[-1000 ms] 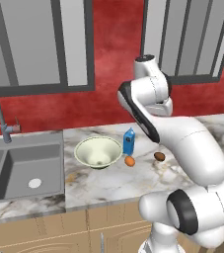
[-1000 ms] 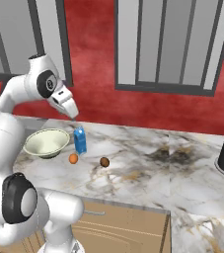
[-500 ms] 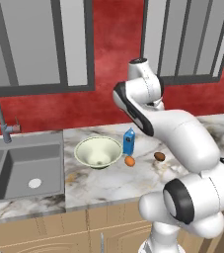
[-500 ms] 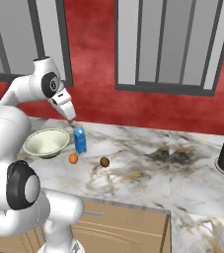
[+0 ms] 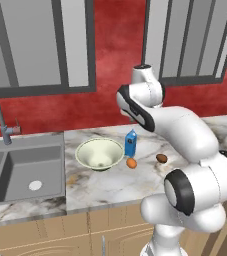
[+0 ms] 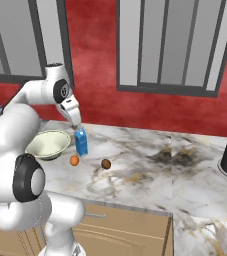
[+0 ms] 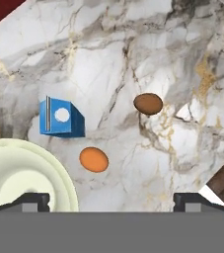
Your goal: Gather the eggs and milk located in the vicinity of the sink area and place them right next to the bowl.
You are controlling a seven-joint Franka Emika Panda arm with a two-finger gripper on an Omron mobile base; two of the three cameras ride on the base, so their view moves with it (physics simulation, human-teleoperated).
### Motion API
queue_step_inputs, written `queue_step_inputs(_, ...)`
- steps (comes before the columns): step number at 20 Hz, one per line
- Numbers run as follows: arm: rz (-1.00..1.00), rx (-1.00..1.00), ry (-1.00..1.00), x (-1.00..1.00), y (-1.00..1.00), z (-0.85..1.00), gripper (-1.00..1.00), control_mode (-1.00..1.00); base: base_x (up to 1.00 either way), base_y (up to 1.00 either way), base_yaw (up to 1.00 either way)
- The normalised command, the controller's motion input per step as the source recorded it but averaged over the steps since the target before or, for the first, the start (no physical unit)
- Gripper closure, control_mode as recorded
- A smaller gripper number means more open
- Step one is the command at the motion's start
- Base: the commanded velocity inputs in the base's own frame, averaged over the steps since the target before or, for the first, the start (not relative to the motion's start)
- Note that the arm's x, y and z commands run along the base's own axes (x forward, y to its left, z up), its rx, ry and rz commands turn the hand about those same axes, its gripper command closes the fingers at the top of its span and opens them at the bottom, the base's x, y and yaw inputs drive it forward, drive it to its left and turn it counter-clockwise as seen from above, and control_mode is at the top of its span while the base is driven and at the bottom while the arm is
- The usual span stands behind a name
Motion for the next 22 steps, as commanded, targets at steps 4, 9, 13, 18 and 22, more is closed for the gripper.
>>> queue_step_inputs(4,0.0,0.0,0.01,0.09,0.0,-0.19,-1.0,-1.0,0.0,0.0,0.0)
queue_step_inputs(9,0.0,0.0,0.04,0.27,0.0,-0.1,-1.0,-1.0,0.0,0.0,0.0)
queue_step_inputs(13,0.0,0.02,0.06,0.44,0.0,-0.13,-1.0,-1.0,0.0,0.0,0.0)
queue_step_inputs(18,0.0,0.03,0.08,0.41,0.0,-0.17,-1.0,-1.0,0.0,0.0,0.0)
queue_step_inputs(22,0.0,0.03,0.06,0.38,0.0,-0.09,-1.0,-1.0,0.0,0.0,0.0)
